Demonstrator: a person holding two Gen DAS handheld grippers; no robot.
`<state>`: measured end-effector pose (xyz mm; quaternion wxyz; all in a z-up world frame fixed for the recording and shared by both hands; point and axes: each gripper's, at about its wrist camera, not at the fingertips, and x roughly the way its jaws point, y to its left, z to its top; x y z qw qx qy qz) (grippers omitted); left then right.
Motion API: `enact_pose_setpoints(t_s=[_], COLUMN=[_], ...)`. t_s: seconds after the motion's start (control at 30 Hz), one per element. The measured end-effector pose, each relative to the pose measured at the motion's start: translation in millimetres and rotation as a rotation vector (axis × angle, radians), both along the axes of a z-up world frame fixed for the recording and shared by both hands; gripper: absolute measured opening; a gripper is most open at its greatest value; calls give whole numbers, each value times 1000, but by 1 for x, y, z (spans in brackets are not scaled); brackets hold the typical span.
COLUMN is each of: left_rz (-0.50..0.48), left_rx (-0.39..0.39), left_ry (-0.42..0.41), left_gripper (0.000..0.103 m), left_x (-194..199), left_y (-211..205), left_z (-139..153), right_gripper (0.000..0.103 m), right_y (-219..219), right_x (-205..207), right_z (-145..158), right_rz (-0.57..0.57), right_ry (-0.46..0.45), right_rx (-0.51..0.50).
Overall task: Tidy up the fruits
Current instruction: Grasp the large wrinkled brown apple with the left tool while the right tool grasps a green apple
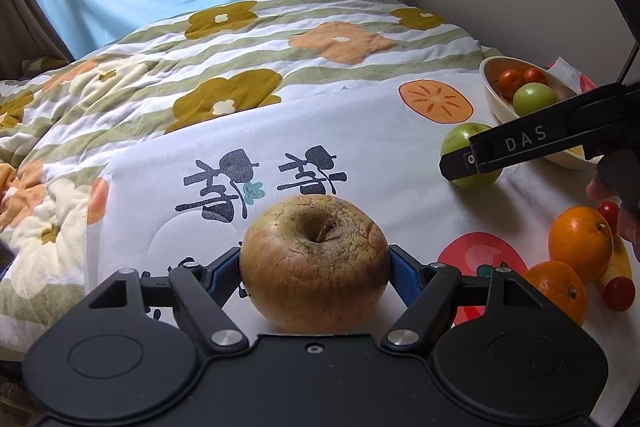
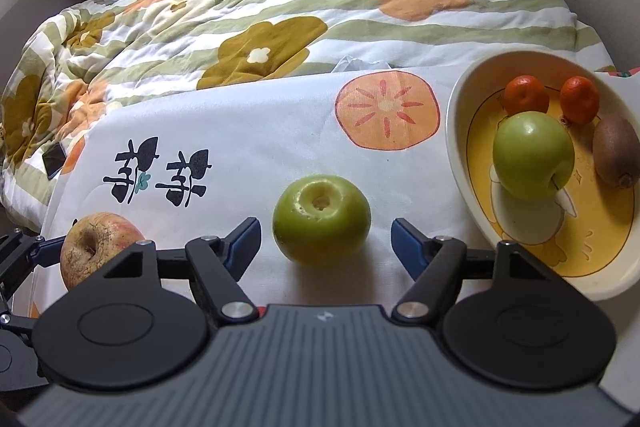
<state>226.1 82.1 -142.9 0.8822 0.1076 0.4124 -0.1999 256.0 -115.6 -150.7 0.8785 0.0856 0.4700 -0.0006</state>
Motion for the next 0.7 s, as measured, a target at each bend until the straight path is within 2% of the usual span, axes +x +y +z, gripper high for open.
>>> enact_pose_setpoints(t_s=[0.33, 0.37, 0.7], left_rz=[26, 29, 53], left_rx=[-13, -14, -17], left_ry=[-22, -26, -70], left_gripper=[79, 79, 79], left_x=[-10, -11, -30], left_y=[1, 2, -3], left_z=[1, 3, 26], right_gripper=[75, 69, 69], right_y=[0, -1, -8], right_x=[5, 5, -18], right_z=[-4, -4, 14], right_rz=[21, 23, 49], right_ry=[-6, -7, -47], right_rx=[10, 13, 47])
